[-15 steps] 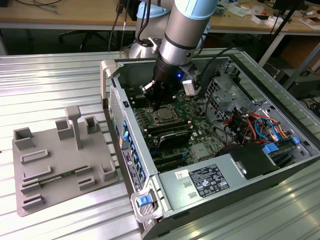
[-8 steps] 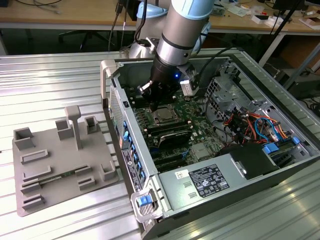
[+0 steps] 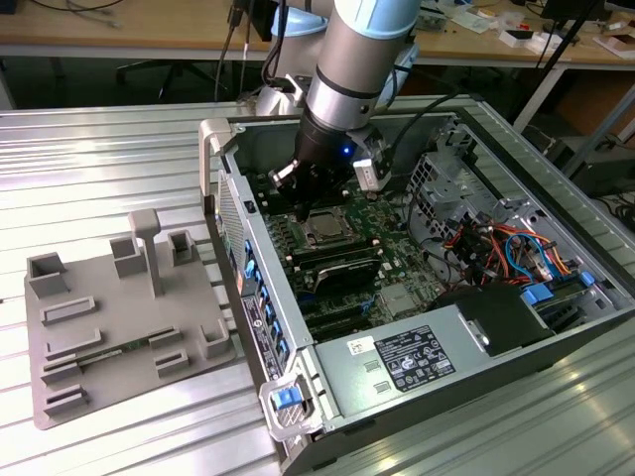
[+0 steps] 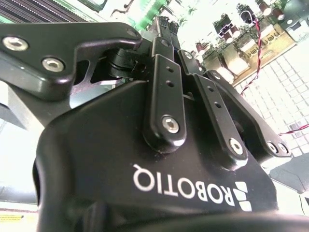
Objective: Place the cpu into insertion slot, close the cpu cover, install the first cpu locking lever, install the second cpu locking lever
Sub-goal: 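Install the first cpu locking lever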
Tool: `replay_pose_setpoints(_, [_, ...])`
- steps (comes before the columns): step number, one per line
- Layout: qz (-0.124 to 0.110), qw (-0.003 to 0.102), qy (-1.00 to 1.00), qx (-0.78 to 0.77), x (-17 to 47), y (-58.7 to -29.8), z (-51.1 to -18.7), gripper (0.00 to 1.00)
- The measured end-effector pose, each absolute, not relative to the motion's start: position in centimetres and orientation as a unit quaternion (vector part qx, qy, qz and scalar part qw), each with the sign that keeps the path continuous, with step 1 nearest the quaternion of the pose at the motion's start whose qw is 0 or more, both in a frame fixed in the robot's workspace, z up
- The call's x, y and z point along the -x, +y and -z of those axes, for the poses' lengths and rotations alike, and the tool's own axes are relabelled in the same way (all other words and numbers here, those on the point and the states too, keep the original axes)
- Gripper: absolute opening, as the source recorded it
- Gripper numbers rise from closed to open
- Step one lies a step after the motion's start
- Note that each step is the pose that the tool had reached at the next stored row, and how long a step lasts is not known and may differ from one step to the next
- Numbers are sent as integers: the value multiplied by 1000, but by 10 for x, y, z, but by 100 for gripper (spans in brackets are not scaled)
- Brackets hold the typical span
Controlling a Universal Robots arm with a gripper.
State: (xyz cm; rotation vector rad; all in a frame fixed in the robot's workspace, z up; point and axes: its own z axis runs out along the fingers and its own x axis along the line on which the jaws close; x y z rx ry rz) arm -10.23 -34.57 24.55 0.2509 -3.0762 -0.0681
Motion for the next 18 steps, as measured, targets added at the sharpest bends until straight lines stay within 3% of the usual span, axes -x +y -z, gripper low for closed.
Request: replay_pose_setpoints(18, [22,27,-996,-81,105,-346,-250,11])
